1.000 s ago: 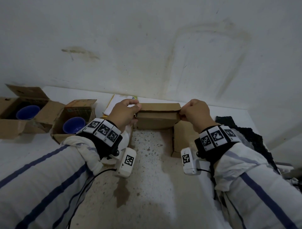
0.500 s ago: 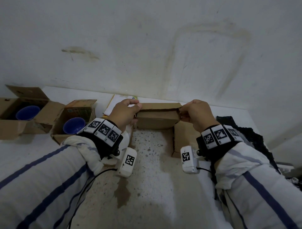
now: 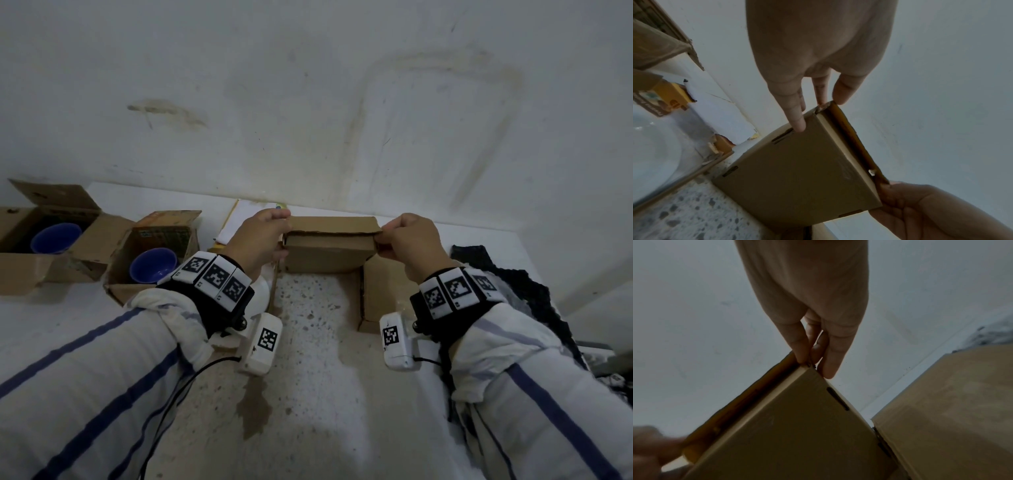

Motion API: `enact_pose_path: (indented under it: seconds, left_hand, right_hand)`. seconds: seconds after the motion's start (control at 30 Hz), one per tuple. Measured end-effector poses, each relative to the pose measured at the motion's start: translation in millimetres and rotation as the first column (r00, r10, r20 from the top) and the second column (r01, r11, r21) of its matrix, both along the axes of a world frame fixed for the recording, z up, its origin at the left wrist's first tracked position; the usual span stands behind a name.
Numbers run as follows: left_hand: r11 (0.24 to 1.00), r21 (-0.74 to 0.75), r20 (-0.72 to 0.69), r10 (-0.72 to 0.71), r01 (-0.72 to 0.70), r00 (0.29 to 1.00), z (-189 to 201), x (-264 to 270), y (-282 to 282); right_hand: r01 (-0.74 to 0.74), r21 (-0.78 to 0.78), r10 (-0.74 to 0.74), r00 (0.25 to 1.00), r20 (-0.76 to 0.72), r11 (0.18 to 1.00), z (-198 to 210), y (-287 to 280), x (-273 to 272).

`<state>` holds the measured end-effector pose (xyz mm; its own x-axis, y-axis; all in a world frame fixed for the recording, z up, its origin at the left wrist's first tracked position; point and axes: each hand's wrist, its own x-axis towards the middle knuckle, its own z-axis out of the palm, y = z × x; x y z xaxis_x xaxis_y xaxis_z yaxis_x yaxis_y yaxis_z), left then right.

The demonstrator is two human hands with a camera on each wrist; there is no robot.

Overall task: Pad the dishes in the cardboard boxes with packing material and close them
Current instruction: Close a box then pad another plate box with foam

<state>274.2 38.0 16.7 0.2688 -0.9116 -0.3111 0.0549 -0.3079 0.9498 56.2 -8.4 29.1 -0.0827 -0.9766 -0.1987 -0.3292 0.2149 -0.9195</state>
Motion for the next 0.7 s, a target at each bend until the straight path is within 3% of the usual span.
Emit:
enact_pose_path:
  seconds: [0.07, 0.23, 0.4, 0.53, 0.7]
  left_hand:
    - [0.998, -0.012, 0.016, -0.062, 0.063, 0.998, 0, -1, 3]
    - [0.969, -0.069, 0.239, -0.214, 0.236, 0.947, -5, 0, 11]
    - [0.955, -0.068, 0.598, -0.193, 0.289, 0.778, -3, -5, 8]
    - [0.962, -0.071, 0.632, -0.163, 0.265, 0.758, 0, -7, 2]
    - [0.966, -0.056, 0.589, -0.171, 0.251, 0.790, 2, -5, -4]
  right_hand:
    - [-0.008, 0.019, 0.006, 0.997, 0.078, 1.000, 2, -1, -2]
    - [-0.022, 0.013, 0.021, 0.994, 0.107, 1.000, 2, -5, -4]
    - [-0.069, 0.028, 0.065, 0.989, 0.130, 0.997, 8, -9, -4]
    - [-0.097, 0.057, 0.087, 0.984, 0.152, 0.994, 19, -14, -4]
    - [-0.087, 0.068, 0.079, 0.991, 0.113, 0.994, 25, -20, 1]
